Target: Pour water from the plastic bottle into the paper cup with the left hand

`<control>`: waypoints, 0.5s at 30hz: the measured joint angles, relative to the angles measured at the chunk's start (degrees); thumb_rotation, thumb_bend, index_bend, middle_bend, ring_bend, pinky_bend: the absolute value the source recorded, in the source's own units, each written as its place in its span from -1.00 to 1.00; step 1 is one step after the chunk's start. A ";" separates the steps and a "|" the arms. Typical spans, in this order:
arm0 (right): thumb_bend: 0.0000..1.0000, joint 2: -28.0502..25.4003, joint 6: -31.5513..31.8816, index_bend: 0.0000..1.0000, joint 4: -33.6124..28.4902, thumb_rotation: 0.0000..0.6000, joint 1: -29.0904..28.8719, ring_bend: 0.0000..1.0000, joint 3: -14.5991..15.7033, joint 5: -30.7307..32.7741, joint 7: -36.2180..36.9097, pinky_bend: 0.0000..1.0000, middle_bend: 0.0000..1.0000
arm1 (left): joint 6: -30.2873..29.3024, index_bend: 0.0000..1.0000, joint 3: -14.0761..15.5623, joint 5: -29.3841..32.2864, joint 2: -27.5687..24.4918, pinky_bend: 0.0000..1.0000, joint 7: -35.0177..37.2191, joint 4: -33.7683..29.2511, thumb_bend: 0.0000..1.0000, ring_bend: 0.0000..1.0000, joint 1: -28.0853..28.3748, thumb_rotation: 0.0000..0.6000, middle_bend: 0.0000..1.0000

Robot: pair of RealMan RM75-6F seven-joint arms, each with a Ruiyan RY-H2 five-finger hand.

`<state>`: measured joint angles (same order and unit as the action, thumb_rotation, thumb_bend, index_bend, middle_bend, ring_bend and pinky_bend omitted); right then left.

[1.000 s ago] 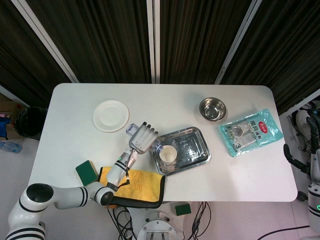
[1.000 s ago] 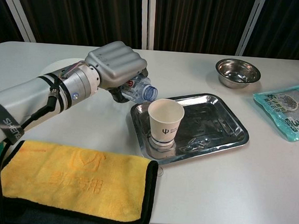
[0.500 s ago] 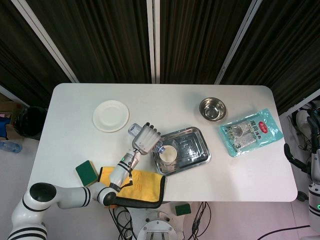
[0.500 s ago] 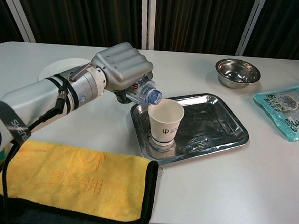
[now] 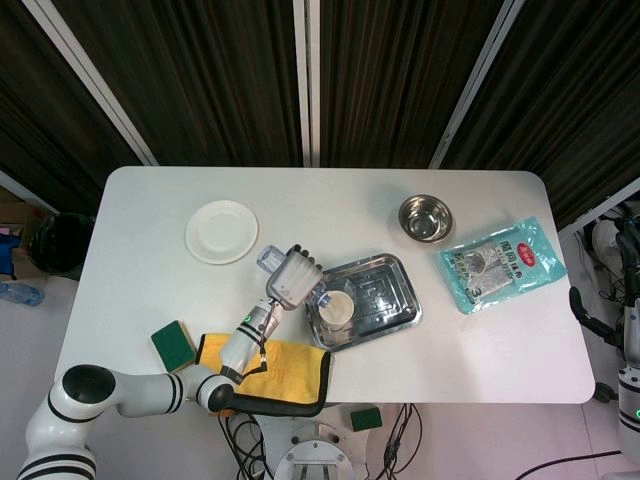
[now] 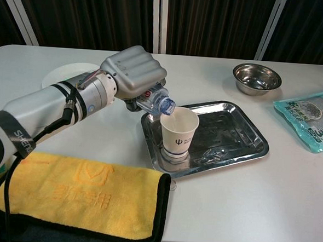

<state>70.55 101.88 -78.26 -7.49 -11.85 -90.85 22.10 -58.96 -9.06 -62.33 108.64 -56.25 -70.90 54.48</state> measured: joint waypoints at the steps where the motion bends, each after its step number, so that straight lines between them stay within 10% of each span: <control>1: -0.32 0.00 0.00 -1.00 -0.03 1.00 0.00 -1.00 0.01 -0.02 -0.02 -1.00 -1.00 | -0.07 0.65 0.01 -0.06 0.03 0.07 0.01 0.01 -0.05 0.09 0.00 1.00 0.54; 15: -0.32 0.18 -0.08 -1.00 0.04 1.00 -0.07 -1.00 0.06 -0.11 -0.14 -1.00 -1.00 | -0.15 0.65 0.14 -0.19 -0.20 0.07 -0.20 -0.28 -0.05 0.09 -0.09 1.00 0.54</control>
<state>70.73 101.80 -78.23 -7.56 -11.79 -90.96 21.96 -59.11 -8.92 -62.52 108.44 -56.45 -71.18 54.39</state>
